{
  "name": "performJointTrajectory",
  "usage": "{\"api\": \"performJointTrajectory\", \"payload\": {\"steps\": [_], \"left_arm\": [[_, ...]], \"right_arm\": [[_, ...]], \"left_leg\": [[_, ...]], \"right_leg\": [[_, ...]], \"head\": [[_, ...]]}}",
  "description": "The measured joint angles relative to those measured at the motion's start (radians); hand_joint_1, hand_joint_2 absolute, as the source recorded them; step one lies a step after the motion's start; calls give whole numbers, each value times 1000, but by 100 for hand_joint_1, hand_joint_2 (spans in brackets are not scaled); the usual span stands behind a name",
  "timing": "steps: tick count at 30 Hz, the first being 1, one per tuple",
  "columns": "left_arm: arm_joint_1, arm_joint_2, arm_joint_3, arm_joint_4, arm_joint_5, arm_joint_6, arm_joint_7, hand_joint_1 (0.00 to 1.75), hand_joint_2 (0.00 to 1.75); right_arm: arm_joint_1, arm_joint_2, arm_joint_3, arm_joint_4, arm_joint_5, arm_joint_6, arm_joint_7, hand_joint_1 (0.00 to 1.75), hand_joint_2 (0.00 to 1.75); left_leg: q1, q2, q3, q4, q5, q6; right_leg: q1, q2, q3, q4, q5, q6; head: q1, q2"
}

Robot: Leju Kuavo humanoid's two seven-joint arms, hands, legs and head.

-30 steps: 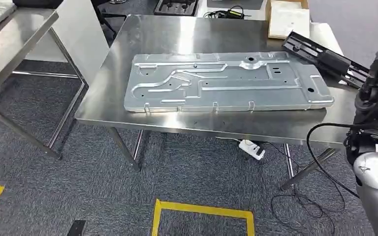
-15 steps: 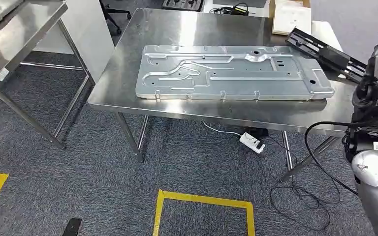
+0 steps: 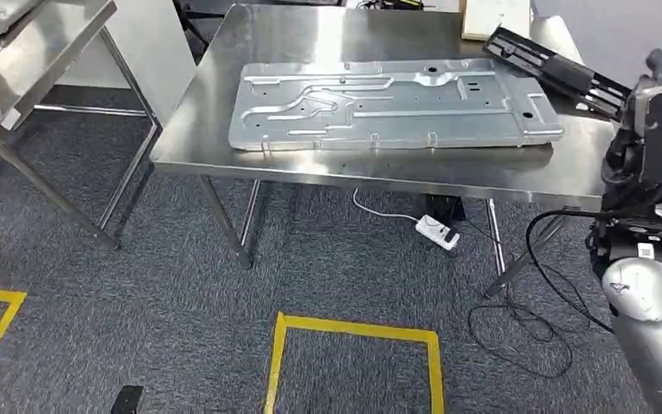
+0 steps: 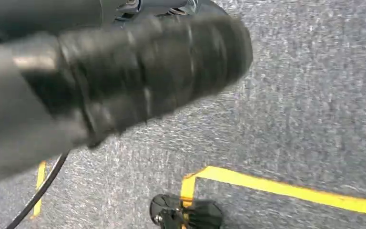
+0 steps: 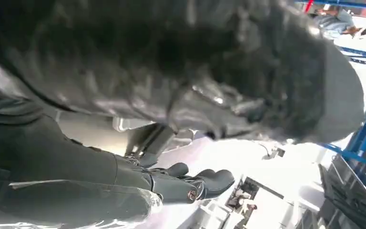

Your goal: Take the parts from the cabinet and place them on the table.

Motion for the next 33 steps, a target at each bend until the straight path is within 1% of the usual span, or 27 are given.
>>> {"api": "performJointTrajectory", "payload": {"steps": [1,4,5,6,7,9,10,11,12,14,15,16,17,19,20,21,22,24,25,26,27,28,29,30,31,32,33], "left_arm": [[-2,1,0,0,0,0,0,0,0],[-2,1,0,0,-1,-2,0,0,0],[0,0,0,0,-2,-2,1,0,0],[-1,0,0,0,-2,-2,2,0,0],[-2,0,0,0,-2,-2,1,0,0],[-2,0,0,0,-2,-2,-3,0,0],[-2,0,0,0,2,-2,-5,0,0],[-2,-1,0,0,12,-2,-8,0,0],[-1,-1,0,0,29,-2,-12,0,0],[-1,-3,1,0,40,-5,-14,0,0],[-1,-3,1,0,41,-5,-13,0,0],[0,-4,1,0,41,-5,-11,0,0],[1,-5,1,0,40,-5,-8,0,0],[3,-5,1,0,40,0,-3,0,0],[5,-5,1,0,44,1,-3,0,0],[8,-4,1,1,49,2,-3,0,0],[8,-7,1,1,55,2,-5,0,0],[8,-8,1,1,53,3,-6,0,0],[8,-9,1,1,50,3,-6,0,0],[7,-11,1,1,48,3,-6,0,0],[8,-12,1,1,48,3,-6,0,0],[8,-13,1,1,48,3,-6,0,0],[7,-14,1,1,48,3,-6,0,0],[6,-14,1,1,48,3,-6,0,0],[2,-14,1,1,48,3,-6,0,0],[1,-14,1,1,47,4,-8,0,0],[1,-15,1,1,47,4,-10,0,0]], "right_arm": [[-2,0,1,0,0,0,-1,0,0],[-7,1,7,2,0,-1,-5,0,0],[-7,1,10,5,-2,-1,-7,0,0],[-7,2,13,8,-7,0,-10,0,0],[-9,2,15,11,-18,1,-11,0,0],[-9,2,18,18,-37,2,-17,0,0],[-9,3,20,23,-40,2,-19,0,0],[-9,5,22,27,-42,0,-23,0,0],[-9,5,25,31,-41,-4,-24,0,0],[-9,5,26,35,-41,-12,-25,0,0],[-9,5,26,37,-41,-16,-24,0,0],[-9,5,26,37,-40,-19,-23,0,0],[-7,4,25,37,-34,-26,-20,0,0],[-3,4,24,39,-30,-35,-7,0,0],[0,4,24,39,-31,-37,-2,0,0],[1,4,24,40,-32,-40,3,0,0],[2,4,24,40,-35,-44,10,0,0],[5,2,18,40,-36,-51,15,0,0],[8,-2,15,40,-37,-52,19,0,0],[13,-8,14,40,-37,-53,24,0,0],[19,-13,13,40,-37,-53,26,0,0],[23,-15,11,39,-38,-53,28,0,0],[27,-17,8,37,-38,-53,28,0,0],[27,-21,5,35,-39,-53,28,0,0],[28,-27,2,31,-41,-53,28,0,0],[27,-31,-2,28,-45,-52,31,0,0],[28,-34,-3,27,-53,-51,36,0,0]], "left_leg": [[-8,-1,49,-82,-31,7],[-12,-1,29,-79,-18,26],[-5,1,24,-92,-2,36],[-3,7,22,-97,13,44],[-3,8,9,-98,25,55],[-5,10,-18,-95,45,61],[-6,10,-33,-92,55,61],[-6,10,-48,-88,63,60],[-6,10,-65,-82,72,58],[-6,9,-94,-69,84,53],[-6,9,-105,-59,89,49],[-11,6,-116,-52,92,44],[-11,6,-118,-48,98,38],[-8,6,-124,-54,119,25],[-10,6,-129,-54,126,19],[-3,4,-140,-43,109,14],[-4,4,-153,-11,54,6],[1,4,-190,122,-64,-3],[2,4,-203,192,-97,-7],[3,4,-203,236,-97,-9],[4,4,-186,239,-71,-10],[5,4,-151,206,-33,-10],[5,4,-102,146,0,-7],[5,4,-32,56,9,-3],[4,1,24,-29,-31,3],[-3,0,56,-90,-47,11],[-5,0,47,-82,-41,16]], "right_leg": [[4,0,-6,0,7,7],[0,-1,-3,-14,35,24],[6,1,-5,-16,42,32],[1,4,-17,-1,11,33],[0,4,-29,40,-50,37],[-1,4,-62,180,-163,42],[-2,4,-73,244,-186,44],[-3,4,-73,282,-177,46],[-3,4,-53,281,-140,47],[-4,4,38,174,-78,46],[-4,3,102,90,-81,43],[2,4,147,16,-121,39],[5,5,155,-11,-133,32],[11,4,142,-8,-122,21],[3,4,135,-15,-109,12],[0,0,128,-18,-97,5],[0,1,114,-19,-86,-3],[0,1,83,-16,-62,-11],[0,1,67,-15,-51,-10],[0,1,50,-13,-40,-9],[0,1,35,-11,-30,-7],[0,1,19,-9,-20,-5],[0,2,6,-6,-10,-2],[0,3,-6,-4,0,2],[0,3,-11,-2,8,8],[2,1,-15,-2,16,15],[1,1,-12,-10,27,21]], "head": [[1,0],[-1,0],[3,0],[3,0],[10,0],[11,0],[11,0],[11,0],[10,0],[11,0],[11,0],[11,0],[8,0],[9,0],[9,0],[11,0],[5,0],[3,0],[2,0],[3,0],[3,0],[3,0],[3,0],[3,0],[2,0],[5,0],[5,0]]}}
